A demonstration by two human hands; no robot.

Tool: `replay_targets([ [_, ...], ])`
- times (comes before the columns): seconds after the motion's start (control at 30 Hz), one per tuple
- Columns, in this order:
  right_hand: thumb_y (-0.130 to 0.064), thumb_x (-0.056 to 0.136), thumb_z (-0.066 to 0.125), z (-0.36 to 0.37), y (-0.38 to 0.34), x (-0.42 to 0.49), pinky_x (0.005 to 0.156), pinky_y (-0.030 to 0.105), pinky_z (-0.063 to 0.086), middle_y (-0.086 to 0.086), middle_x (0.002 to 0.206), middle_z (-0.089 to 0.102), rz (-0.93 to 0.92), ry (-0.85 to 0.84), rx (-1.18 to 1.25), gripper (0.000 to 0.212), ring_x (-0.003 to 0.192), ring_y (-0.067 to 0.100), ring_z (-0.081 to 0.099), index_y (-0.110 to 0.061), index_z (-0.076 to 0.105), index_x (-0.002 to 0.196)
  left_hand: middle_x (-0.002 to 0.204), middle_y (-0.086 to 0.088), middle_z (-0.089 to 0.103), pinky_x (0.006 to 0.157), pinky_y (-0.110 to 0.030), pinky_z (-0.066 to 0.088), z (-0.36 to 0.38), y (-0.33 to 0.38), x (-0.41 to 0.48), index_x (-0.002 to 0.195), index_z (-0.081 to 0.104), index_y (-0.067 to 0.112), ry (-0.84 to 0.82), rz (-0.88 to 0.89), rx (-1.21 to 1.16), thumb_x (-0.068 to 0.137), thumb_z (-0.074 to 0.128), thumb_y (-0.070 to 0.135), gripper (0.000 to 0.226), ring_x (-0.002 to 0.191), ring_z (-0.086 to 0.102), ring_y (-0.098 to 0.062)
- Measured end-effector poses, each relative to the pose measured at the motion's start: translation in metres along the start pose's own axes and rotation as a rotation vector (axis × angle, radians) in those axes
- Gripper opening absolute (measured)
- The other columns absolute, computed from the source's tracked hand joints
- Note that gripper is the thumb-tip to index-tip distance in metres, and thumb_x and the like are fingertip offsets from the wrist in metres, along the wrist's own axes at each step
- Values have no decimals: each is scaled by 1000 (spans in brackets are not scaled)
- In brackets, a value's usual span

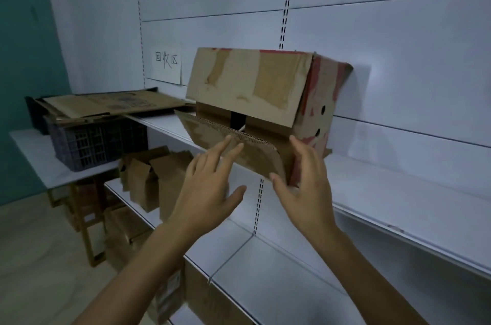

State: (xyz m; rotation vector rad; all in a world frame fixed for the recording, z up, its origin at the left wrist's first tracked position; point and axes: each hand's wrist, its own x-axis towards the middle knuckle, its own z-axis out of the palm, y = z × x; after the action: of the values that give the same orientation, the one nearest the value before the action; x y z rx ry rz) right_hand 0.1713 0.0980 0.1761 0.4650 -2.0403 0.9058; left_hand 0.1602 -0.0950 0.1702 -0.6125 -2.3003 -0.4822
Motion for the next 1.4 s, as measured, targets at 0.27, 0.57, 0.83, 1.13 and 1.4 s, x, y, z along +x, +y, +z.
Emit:
replay_targets([
  [0.27, -26, 77, 68, 31, 17, -7, 92, 7, 37, -2, 105, 67, -159, -166, -2, 28, 105, 8, 56, -15, 73, 102, 134, 16, 52, 118, -43, 1, -22, -20, 16, 129, 50, 36, -31, 15, -8, 93, 7, 60, 61, 136, 31, -2],
  [0.57, -60, 65, 74, 9, -10, 52, 88, 20, 48, -23, 113, 61, 17, -938, 25, 64, 103, -6, 55, -37, 60, 122, 159, -3, 9, 104, -33, 35, 38, -51, 27, 148, 21, 24, -416, -440, -382, 92, 56, 40, 68, 139, 29, -23],
  [0.83, -21, 99, 40, 85, 13, 123, 99, 41, 33, 11, 122, 51, -641, -668, -968, 29, 118, 29, 43, -11, 58, 119, 160, -12, -7, 115, -49, 20, 70, -84, 111, 151, -7, 20, -60, -787, -367, 79, 66, 52, 108, 146, 7, -31],
  [1.13, -25, 81, 66, 105, 11, 106, 85, 33, 34, -1, 72, 68, -977, -522, -971, 10, 77, 20, 59, -22, 71, 73, 158, -17, -11, 117, -48, -2, 128, -90, 114, 147, -21, 12, 86, -797, -272, 80, 64, 48, 114, 146, -3, -31],
  [1.4, -23, 102, 27, 43, -15, 39, 97, 31, 32, -11, 77, 73, -925, -260, -911, 59, 89, 7, 52, -29, 76, 71, 157, -19, -15, 116, -44, -8, 124, -108, 96, 147, -20, 6, 81, -574, -360, 81, 65, 43, 114, 146, -11, -29],
])
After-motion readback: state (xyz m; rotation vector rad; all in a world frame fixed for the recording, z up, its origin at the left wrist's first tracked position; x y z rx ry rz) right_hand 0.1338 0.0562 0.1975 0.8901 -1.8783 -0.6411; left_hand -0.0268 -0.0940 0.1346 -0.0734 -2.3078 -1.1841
